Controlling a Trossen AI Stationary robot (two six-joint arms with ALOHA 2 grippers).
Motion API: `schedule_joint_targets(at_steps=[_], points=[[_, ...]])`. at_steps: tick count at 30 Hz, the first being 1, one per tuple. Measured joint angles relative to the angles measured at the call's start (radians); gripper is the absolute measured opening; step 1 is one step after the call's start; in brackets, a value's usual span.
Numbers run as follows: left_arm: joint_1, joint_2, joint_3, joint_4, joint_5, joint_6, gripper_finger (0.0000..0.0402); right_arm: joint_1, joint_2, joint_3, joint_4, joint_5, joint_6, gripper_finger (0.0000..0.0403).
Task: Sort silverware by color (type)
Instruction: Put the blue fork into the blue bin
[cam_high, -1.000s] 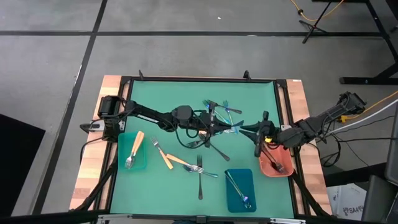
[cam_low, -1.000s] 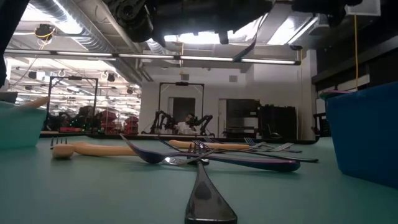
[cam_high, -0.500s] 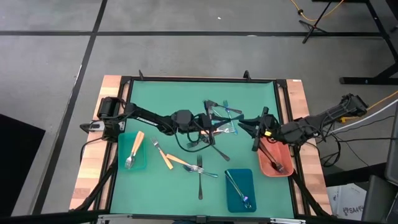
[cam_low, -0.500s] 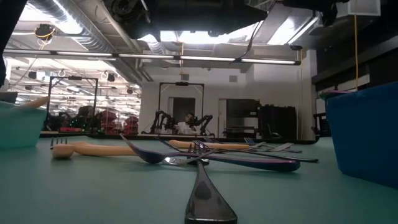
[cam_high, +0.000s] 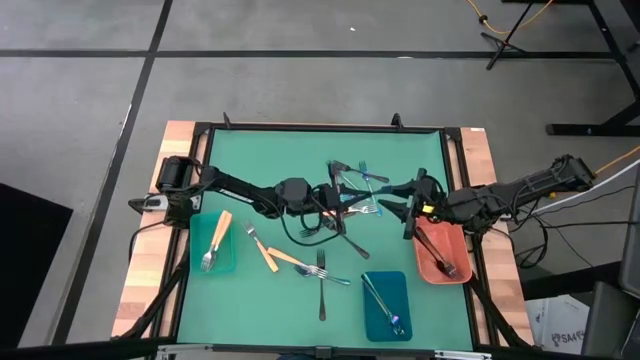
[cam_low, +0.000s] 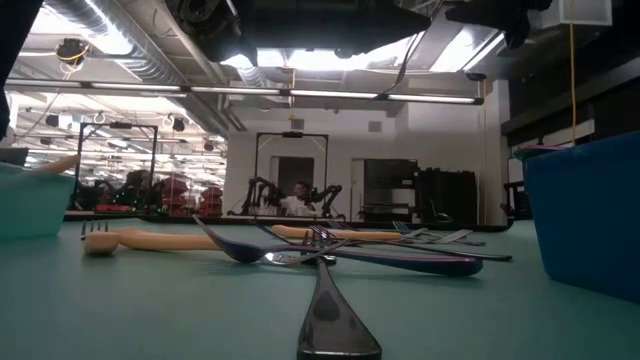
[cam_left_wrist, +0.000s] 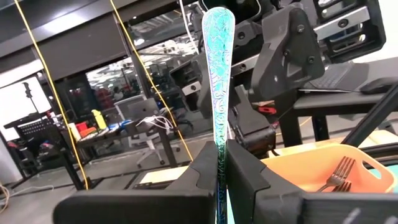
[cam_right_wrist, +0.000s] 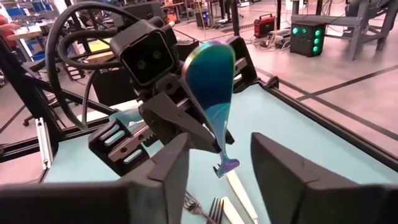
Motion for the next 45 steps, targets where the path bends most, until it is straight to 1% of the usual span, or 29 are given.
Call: schedule_joint_targets(at_steps=[5, 9, 16, 22, 26, 30, 34, 39, 45], points=[[0.0, 0.0, 0.0, 0.0, 0.0, 0.0, 0.001, 0.0, 0.018, 0.0, 0.066, 0.05, -0.001, 0.0191], [0.0, 0.0, 0.0, 0.0, -0.001, 0.0, 0.001, 0.0, 0.072, 0.001, 0.144, 0.067, -0.005, 0.0193], [0.0, 0.0, 0.0, 0.0, -0.008, -0.001, 0.001, 0.0, 0.169, 0.001, 0.233, 0.175, -0.006, 0.0193], [0.0, 0.0, 0.0, 0.0, -0.023, -0.001, 0.001, 0.0, 0.197, 0.001, 0.284, 0.182, -0.007, 0.0193], [0.0, 0.0, 0.0, 0.0, -0.026, -0.001, 0.001, 0.0, 0.201, 0.001, 0.286, 0.19, -0.007, 0.0193], [0.0, 0.0, 0.0, 0.0, -0.07, -0.001, 0.001, 0.0, 0.201, 0.001, 0.286, 0.223, -0.008, 0.0192], [0.0, 0.0, 0.0, 0.0, -0.11, -0.002, 0.001, 0.0, 0.201, 0.001, 0.286, 0.257, -0.007, 0.0169], [0.0, 0.0, 0.0, 0.0, -0.114, -0.01, 0.001, 0.0, 0.201, 0.001, 0.286, 0.279, -0.007, 0.0118], [0.0, 0.0, 0.0, 0.0, -0.113, -0.01, 0.001, 0.0, 0.201, 0.001, 0.286, 0.279, -0.007, 0.007]])
